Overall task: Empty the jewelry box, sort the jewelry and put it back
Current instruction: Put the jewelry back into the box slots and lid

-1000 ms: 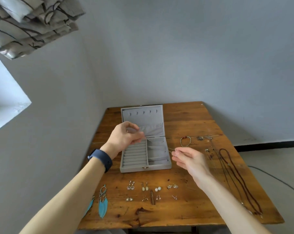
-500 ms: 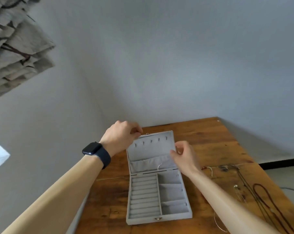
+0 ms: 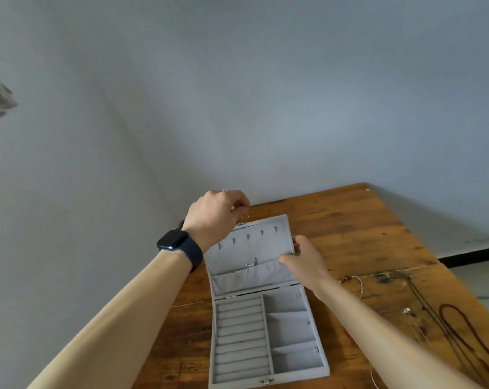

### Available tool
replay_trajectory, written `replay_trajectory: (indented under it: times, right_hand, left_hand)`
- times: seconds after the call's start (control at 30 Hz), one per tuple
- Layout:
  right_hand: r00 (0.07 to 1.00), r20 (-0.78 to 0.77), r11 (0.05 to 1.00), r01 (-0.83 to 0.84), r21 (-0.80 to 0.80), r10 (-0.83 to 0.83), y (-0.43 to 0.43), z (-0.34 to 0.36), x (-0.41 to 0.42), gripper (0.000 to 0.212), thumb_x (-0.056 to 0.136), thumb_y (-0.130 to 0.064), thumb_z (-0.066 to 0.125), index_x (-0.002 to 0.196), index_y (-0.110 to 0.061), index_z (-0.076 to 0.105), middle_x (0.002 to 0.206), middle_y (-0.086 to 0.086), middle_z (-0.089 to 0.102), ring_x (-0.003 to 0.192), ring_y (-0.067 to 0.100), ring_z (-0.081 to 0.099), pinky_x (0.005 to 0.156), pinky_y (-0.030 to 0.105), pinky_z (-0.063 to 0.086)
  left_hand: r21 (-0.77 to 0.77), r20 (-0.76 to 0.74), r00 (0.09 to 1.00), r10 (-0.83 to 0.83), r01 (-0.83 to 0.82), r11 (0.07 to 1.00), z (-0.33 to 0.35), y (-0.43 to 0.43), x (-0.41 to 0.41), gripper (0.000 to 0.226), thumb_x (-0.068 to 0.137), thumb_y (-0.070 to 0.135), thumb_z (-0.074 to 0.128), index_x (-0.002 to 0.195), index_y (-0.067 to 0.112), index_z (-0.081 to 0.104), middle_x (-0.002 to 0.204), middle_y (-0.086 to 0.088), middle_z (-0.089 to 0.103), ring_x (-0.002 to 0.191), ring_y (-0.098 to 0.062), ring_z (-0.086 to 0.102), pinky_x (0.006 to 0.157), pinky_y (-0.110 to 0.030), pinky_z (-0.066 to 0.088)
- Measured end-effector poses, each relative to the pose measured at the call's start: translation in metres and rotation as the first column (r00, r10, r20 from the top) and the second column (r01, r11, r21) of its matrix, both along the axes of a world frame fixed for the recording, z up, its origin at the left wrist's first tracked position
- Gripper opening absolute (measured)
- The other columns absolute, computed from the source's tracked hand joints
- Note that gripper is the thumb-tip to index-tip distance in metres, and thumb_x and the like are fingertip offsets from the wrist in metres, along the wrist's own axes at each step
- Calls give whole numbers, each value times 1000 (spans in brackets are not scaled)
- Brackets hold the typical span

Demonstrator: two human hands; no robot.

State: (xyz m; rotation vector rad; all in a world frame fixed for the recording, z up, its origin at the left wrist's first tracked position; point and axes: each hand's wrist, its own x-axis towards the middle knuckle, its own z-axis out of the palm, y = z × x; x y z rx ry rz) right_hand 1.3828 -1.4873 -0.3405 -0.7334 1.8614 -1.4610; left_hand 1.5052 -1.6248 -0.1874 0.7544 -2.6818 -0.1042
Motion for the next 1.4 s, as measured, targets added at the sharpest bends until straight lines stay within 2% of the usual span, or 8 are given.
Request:
replay_trajectory:
  times: [0.37, 0.5, 0.63, 0.8, 0.97, 1.1, 1.27, 1.4]
  right_hand:
    - [996, -56, 998, -64, 26, 65, 10, 6, -11, 44, 83, -27, 69, 121, -29, 46, 110, -21, 56, 100, 4, 56, 74, 21, 46]
    - [904, -368, 973, 171, -156, -218, 9, 15, -17, 61, 83, -34, 74, 138, -30, 48, 129, -13, 46, 119, 7, 45, 96, 28, 44]
    - [828, -540, 986, 86, -140, -149, 0, 27, -23, 31, 84, -47, 72, 113, -38, 69, 110, -17, 51, 113, 5, 43, 81, 19, 38]
    - [853, -510, 992, 64, -106, -110, -12, 26, -32, 23, 88, -43, 71, 101, -26, 76, 107, -11, 52, 114, 14, 48, 93, 31, 46]
    - [843, -502, 979, 130, -155, -192, -20, 15, -31, 10, 94, -35, 64, 93, -26, 68, 117, -12, 44, 110, 4, 37, 91, 21, 32]
    - [898, -407, 982, 115, -151, -168, -22, 16, -29, 9, 96, -35, 61, 89, -29, 60, 102, -11, 58, 91, 6, 56, 68, 17, 40]
    - [806, -550, 976, 182, -121, -219, -20, 15, -26, 14, 92, -32, 63, 81, -25, 59, 90, -10, 60, 81, 13, 56, 66, 27, 39]
    - [728, -634, 964, 232, -129, -260, -21, 16, -18, 16, 92, -25, 60, 81, -20, 49, 94, 0, 56, 80, 24, 57, 67, 29, 37]
  left_hand:
    - [34, 88, 994, -71, 68, 997, -19, 23, -35, 13, 98, 33, 56, 99, 38, 69, 95, 16, 70, 78, -9, 62, 70, -29, 52]
    - [41, 151, 983, -101, 96, 995, -28, 27, -44, 12, 97, 34, 59, 99, 39, 70, 84, 19, 64, 83, -11, 63, 70, -29, 53]
    - [69, 167, 980, -108, 97, 993, -34, 25, -46, 12, 97, 33, 62, 97, 38, 72, 83, 20, 62, 82, -10, 62, 67, -27, 52]
    - [118, 108, 991, -77, 65, 991, -43, 22, -46, 12, 96, 35, 61, 94, 39, 72, 91, 17, 68, 83, -9, 60, 68, -27, 51]
    - [-40, 80, 995, -59, 62, 997, -54, 22, -48, 13, 98, 35, 59, 104, 33, 71, 95, 7, 67, 90, -18, 61, 69, -28, 46]
    - [-192, 63, 997, -50, 61, 979, -66, 22, -50, 16, 99, 32, 55, 105, 26, 69, 108, 5, 63, 103, -21, 55, 82, -31, 43]
    - [27, 56, 998, 6, -8, 1000, -74, 21, -53, 9, 95, 30, 58, 99, 25, 64, 99, 5, 60, 90, -22, 62, 81, -36, 51]
    - [32, 65, 998, -12, 10, 999, -77, 20, -49, 7, 95, 26, 58, 98, 21, 63, 104, 2, 65, 90, -23, 63, 80, -39, 52]
